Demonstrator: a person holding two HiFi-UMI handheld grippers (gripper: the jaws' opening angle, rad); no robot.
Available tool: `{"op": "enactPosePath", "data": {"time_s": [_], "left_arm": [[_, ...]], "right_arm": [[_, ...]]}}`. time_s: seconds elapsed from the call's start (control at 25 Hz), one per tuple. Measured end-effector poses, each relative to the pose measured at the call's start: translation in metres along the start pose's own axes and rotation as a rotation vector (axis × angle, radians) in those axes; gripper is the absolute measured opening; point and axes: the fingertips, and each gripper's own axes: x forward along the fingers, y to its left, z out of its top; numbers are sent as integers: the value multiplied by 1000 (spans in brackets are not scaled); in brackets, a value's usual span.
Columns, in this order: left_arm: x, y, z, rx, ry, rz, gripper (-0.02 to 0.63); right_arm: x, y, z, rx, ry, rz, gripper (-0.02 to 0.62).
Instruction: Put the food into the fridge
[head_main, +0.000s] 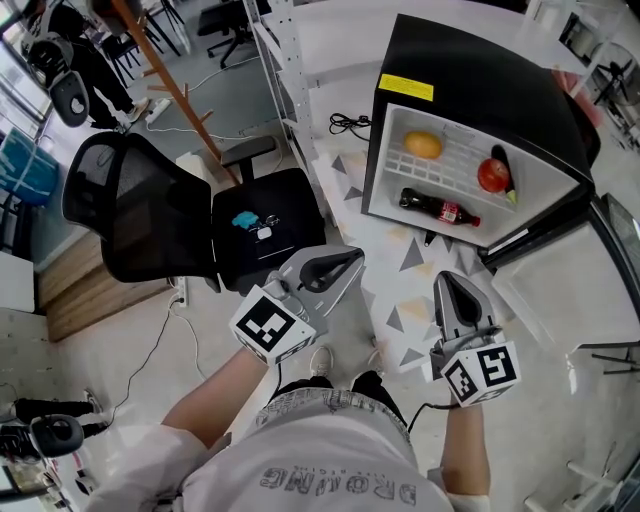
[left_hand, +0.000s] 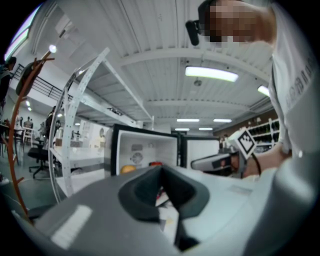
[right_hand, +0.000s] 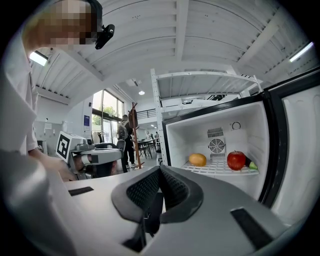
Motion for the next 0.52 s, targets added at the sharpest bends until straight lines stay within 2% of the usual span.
{"op": "enactPosePath", "data": {"time_s": [0.52], "left_arm": [[7,0,-1,2,2,4,8]], "right_arm": [[1,-10,-3,3,-3,-3,2]]}}
